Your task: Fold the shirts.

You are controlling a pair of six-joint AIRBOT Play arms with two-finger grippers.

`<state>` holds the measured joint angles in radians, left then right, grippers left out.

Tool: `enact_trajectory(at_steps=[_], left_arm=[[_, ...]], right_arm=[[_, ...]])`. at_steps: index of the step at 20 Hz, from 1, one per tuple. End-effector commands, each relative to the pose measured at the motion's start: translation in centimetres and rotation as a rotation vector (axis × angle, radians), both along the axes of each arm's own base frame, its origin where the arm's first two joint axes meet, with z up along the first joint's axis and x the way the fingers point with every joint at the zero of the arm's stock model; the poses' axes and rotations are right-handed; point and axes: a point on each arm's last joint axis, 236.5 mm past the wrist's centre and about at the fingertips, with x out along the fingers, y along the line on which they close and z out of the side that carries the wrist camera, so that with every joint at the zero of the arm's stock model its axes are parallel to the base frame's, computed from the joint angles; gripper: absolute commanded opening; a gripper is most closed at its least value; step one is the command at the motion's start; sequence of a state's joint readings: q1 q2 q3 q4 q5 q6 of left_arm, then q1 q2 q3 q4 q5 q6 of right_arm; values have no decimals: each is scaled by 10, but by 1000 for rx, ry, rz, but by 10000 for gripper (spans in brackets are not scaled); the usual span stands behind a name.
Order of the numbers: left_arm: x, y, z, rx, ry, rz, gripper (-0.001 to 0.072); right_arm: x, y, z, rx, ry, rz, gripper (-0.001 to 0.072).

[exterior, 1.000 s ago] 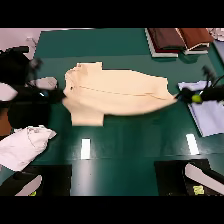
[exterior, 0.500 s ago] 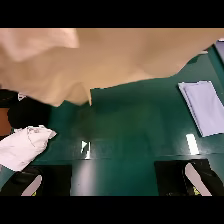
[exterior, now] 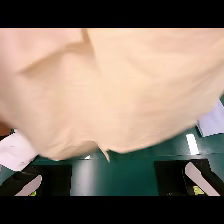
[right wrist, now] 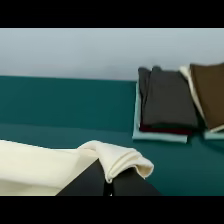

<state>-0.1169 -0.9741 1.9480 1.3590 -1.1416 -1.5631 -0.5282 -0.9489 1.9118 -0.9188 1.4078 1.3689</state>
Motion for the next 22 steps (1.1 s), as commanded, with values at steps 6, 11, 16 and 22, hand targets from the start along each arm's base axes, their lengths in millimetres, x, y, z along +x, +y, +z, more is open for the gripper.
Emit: enact_trajectory(at_steps=[6, 11, 16, 22], left_arm=[[158, -25, -339, 88, 845, -30, 23], [204, -26, -412, 78, 863, 1, 23], [195, -23, -402, 187, 867, -66, 24], [140, -17, -473, 225, 1123, -91, 23]], right_arm=[[88, -6, -322, 9, 860, 70, 14], [137, 1, -413, 74, 979, 65, 14], [157, -2, -391, 52, 965, 91, 15], [114, 10, -421, 60, 1047, 105, 15]])
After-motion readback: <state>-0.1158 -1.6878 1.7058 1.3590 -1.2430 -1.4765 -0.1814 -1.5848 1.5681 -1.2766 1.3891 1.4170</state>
